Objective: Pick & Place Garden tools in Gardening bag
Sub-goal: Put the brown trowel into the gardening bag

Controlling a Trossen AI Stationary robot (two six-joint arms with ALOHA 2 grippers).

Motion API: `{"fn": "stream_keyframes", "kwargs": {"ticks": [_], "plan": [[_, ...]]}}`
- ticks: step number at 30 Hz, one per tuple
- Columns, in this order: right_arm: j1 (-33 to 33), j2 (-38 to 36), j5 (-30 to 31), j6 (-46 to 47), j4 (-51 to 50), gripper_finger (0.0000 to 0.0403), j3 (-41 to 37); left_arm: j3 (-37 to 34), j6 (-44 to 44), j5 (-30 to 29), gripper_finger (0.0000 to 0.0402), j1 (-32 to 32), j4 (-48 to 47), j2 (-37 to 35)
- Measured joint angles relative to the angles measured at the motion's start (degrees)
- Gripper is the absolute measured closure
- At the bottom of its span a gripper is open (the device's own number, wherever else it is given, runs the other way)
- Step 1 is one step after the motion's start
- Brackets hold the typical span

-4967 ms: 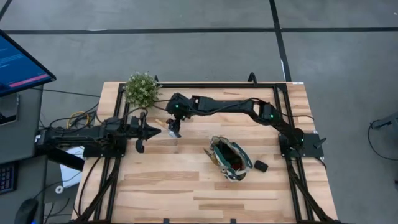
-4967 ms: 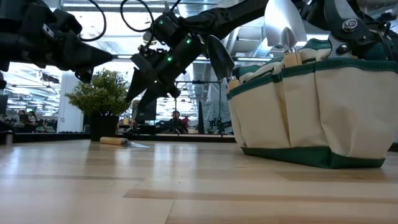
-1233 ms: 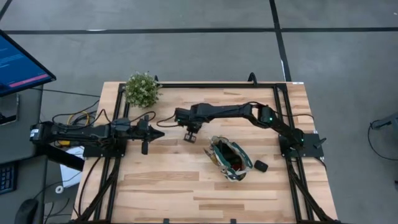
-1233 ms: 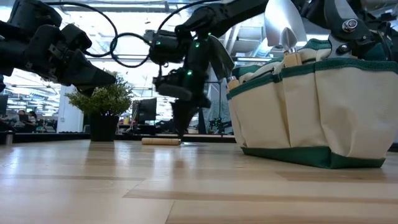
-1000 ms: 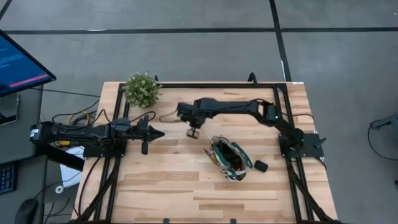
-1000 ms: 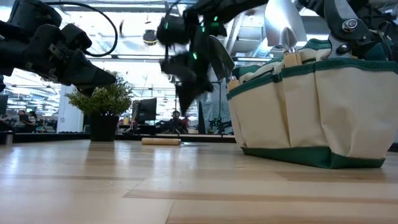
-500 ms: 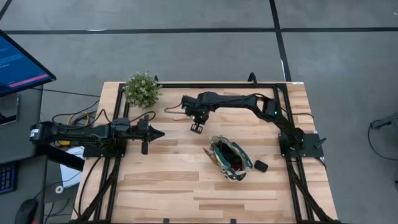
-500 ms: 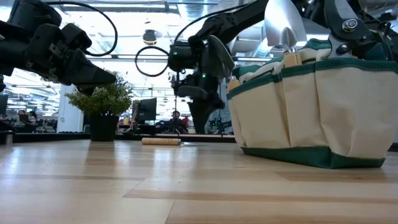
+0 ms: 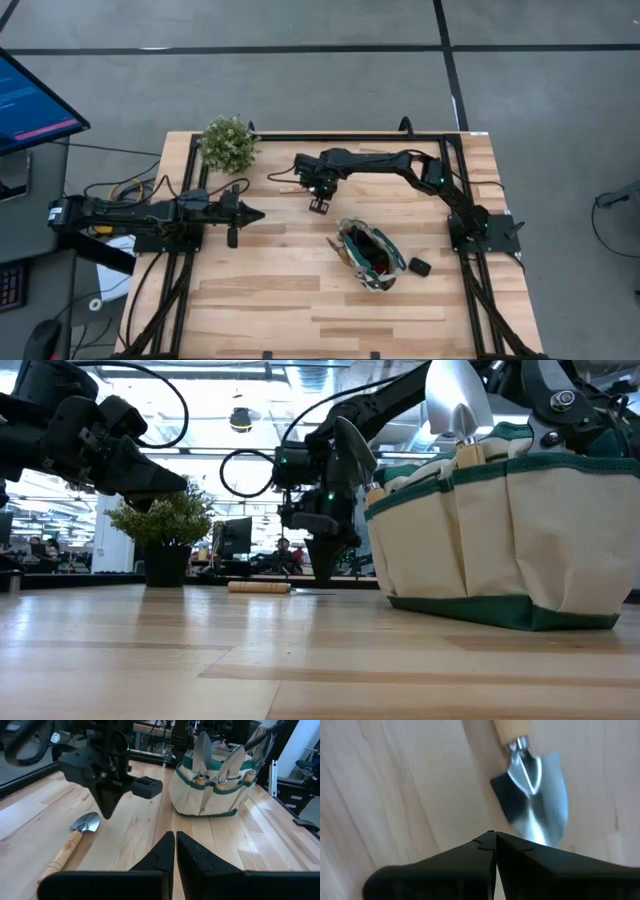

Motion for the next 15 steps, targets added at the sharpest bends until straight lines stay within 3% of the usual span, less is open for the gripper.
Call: {"fn": "stream_keyframes", "kwargs": {"ticks": [10,15], "plan": [[0.10,-0.43,2.21,-2.36,2.49,0.0403,-3.83,0.00,0.01,-0.01,0.0384,0.00,0.38,0.00],[0.19,-0.38,3.50,2.25,2.17,0.0403,-3.69,0.00,0.00,0.00,0.0384,0.00,0.56,0.00]]}}
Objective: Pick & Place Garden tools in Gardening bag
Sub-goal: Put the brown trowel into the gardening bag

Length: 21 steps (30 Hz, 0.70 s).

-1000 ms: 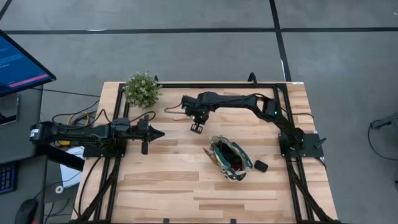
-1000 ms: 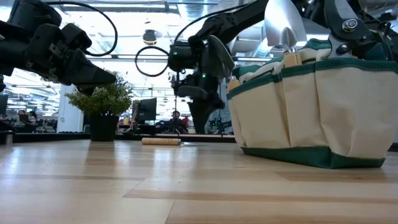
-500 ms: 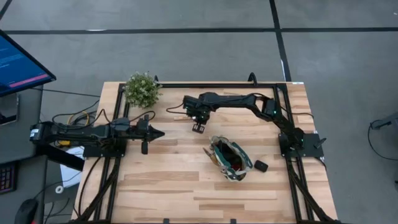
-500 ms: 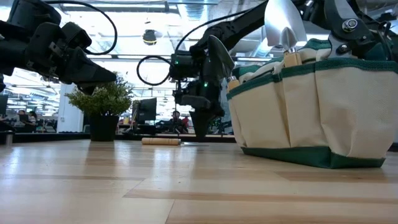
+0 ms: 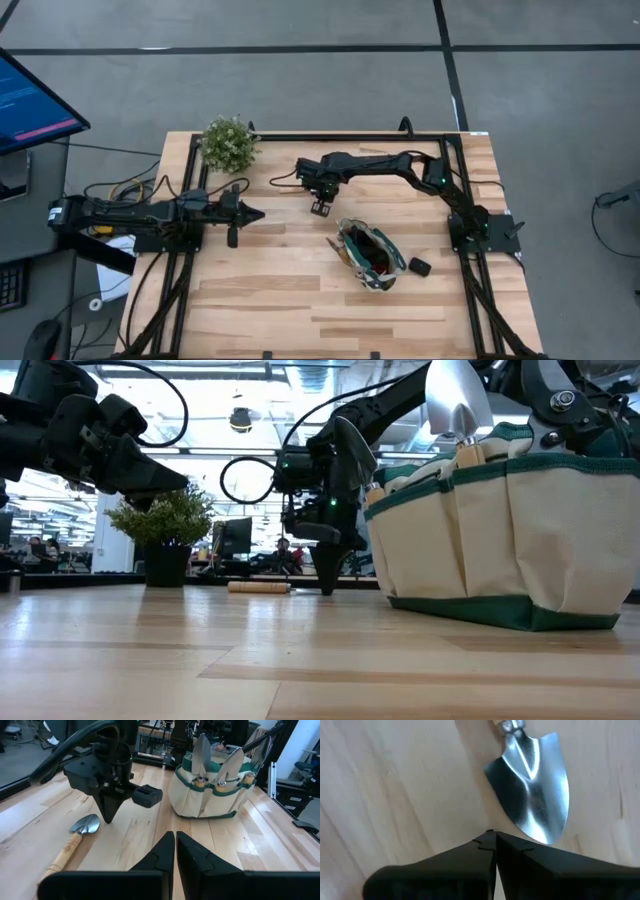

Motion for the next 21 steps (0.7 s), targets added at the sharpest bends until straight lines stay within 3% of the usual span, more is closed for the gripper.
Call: {"fn": "stream_keyframes", "kwargs": {"ticks": [4,9,15,21], "plan": [[0.35,0.22,-0.61,2.34,-3.14,0.0403,2.64,0.00,0.02,-0.02,0.0384,0.00,0.24,0.00],[1.49,-3.97,-8.08,0.54,-4.92,0.0403,8.45,0.00,0.01,0.00,0.0384,0.00,0.49,0.00],[-1.23,-7.79,-8.80,3.10,10.90,0.0403,8.94,0.00,0.02,0.00,0.0384,0.00,0.72,0.00],[-2.56,-2.80,-9.43,15.42,23.97,0.0403,8.83,0.00,0.02,0.00,0.0384,0.00,0.76,0.00]]}}
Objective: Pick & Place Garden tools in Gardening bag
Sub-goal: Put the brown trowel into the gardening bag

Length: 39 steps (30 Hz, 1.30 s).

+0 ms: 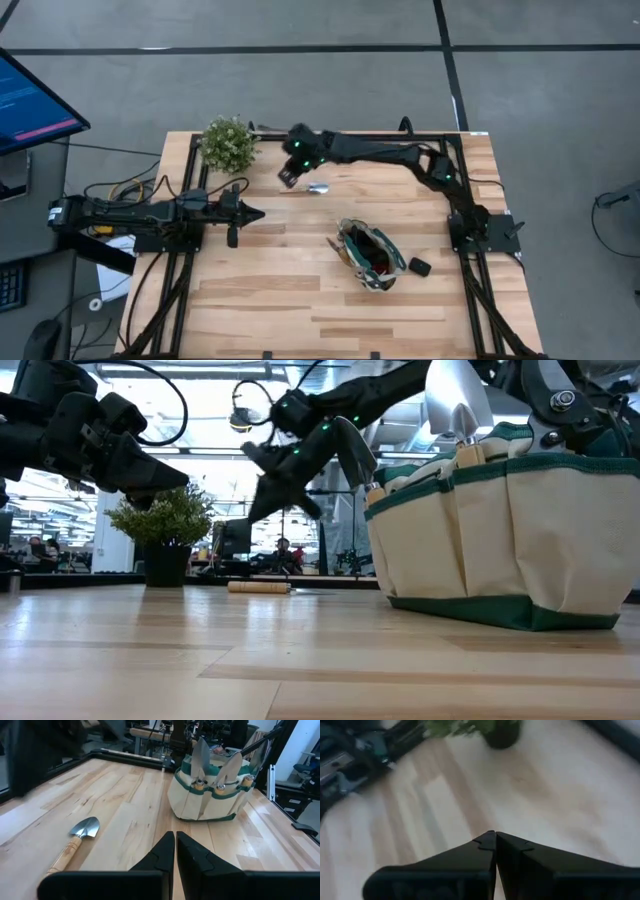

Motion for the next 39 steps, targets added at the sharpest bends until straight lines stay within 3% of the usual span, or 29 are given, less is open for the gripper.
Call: {"fn": "stream_keyframes", "kwargs": {"ticks": [18,24,33,39], "plan": [[4.62,9.33,11.65,5.05,-6.12,0.0403,1.53,0.00,-0.01,-0.02,0.0384,0.00,0.44,0.06],[7.46,10.04,8.20,1.70,-13.58,0.0403,1.50,0.02,0.00,0.00,0.0384,0.00,0.74,0.07],[13.32,5.98,7.96,-5.06,-27.22,0.0403,1.22,0.02,0.00,0.00,0.0384,-0.02,1.19,0.07],[11.35,1.78,11.14,-6.50,-15.54,0.0403,1.38,0.02,0.00,0.00,0.0384,-0.04,1.18,0.07]]}}
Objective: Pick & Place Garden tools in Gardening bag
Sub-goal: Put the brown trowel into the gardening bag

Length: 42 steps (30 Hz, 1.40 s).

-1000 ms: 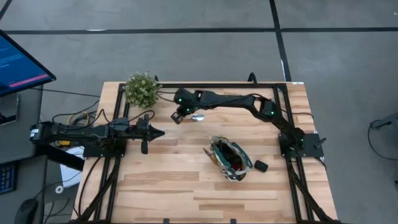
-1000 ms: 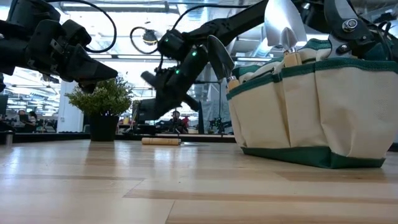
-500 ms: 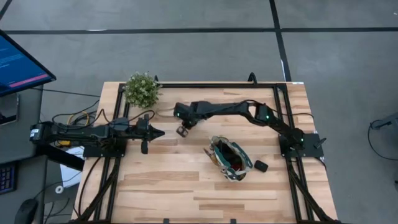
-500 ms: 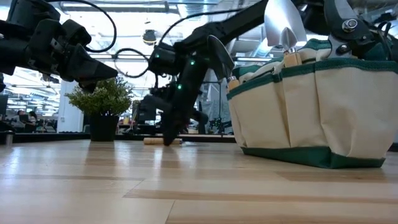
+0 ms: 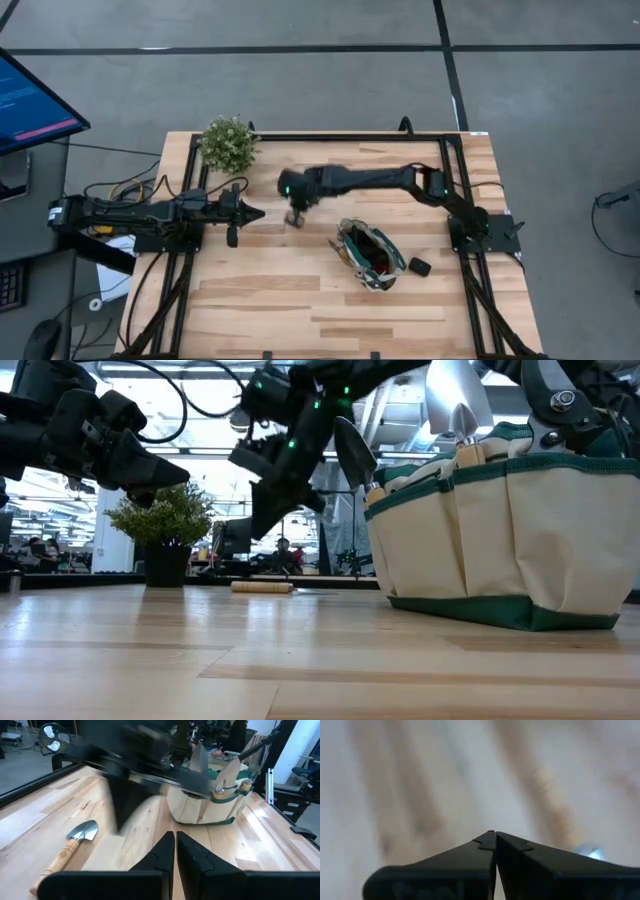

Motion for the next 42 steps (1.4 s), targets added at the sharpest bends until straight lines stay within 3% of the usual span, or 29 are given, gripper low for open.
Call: {"fn": "stream_keyframes", "kwargs": {"ticks": [7,13,23,30,35,42], "plan": [[-6.33,2.69,2.83,6.11,8.95,0.0403,-0.06,0.00,0.00,0.00,0.0384,0.00,0.23,0.00],[-7.38,5.61,2.82,11.76,10.84,0.0403,0.07,0.00,0.00,0.00,0.0384,0.02,0.46,0.00],[-4.54,8.00,1.04,12.71,6.44,0.0403,-0.33,0.00,-0.02,0.00,0.0384,0.02,0.61,0.00],[-0.33,3.88,1.61,7.31,-3.65,0.0403,-0.31,0.00,-0.02,-0.01,0.0384,0.01,0.99,0.00],[0.33,0.16,7.01,5.11,5.63,0.0403,-0.04,0.00,-0.01,0.00,0.0384,0.01,1.14,0.00],[-6.00,3.85,7.91,12.85,12.96,0.0403,-0.16,0.00,0.00,-0.02,0.0384,0.02,1.35,-0.02]]}}
